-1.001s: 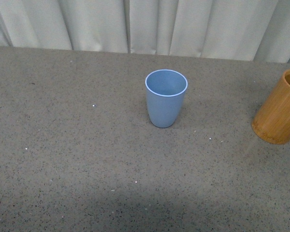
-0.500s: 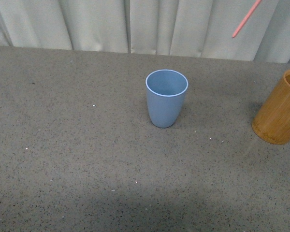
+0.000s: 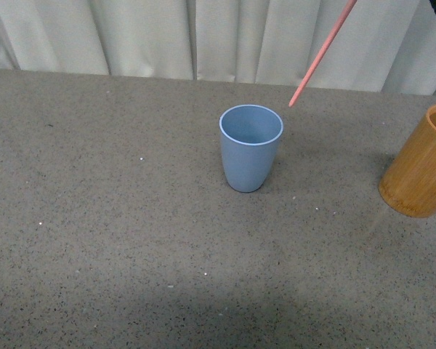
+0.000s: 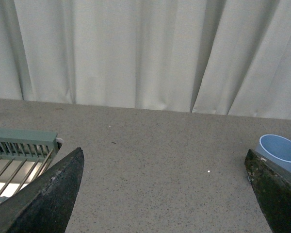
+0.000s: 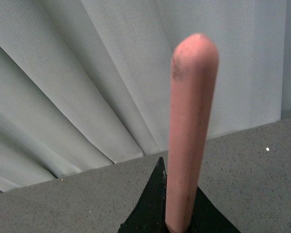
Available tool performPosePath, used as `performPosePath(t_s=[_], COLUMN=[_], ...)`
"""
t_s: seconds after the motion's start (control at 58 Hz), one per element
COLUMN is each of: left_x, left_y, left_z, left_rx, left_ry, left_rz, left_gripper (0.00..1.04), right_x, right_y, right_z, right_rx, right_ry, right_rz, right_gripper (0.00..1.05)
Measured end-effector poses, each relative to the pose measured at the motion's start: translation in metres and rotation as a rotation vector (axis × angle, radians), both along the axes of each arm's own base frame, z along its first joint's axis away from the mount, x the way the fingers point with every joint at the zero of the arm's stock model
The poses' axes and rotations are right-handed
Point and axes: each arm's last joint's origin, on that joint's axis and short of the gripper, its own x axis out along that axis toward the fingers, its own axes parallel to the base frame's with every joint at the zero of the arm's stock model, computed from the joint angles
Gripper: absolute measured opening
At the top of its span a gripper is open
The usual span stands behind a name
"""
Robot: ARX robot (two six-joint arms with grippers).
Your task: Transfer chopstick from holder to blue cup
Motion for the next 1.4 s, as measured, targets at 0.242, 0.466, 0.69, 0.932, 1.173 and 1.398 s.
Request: performPosePath(t_s=[0.242,0.466,0.69,0.932,1.173,1.398], left_x=[0.000,0.000,0.000,0.000,0.000,0.000], left_y=[0.000,0.000,0.000,0.000,0.000,0.000], left_z=[0.000,0.000,0.000,0.000,0.000,0.000], left_rx=[0.000,0.000,0.000,0.000,0.000,0.000], left_ry=[0.000,0.000,0.000,0.000,0.000,0.000], left_rz=[0.000,0.000,0.000,0.000,0.000,0.000], left_gripper=[0.98,0.98,0.98,0.98,0.98,0.98], right_x=[0.002,0.005,0.006,0.007,0.008,0.008], right_y=[0.005,0.008,0.010,0.011,0.015,0.015], right_z=[-0.013,-0.024,-0.033,-0.039,-0.035,-0.033], right_rx=[0.007,0.008,0.000,-0.001,0.008,0.010], right_ry=[0.027,0.054,0.075,0.091,0.086,0.088], right_rz=[0.001,-0.004,-0.011,-0.013,-0.007,-0.001], right_gripper=[0.01,0.01,0.01,0.01,0.01,0.01])
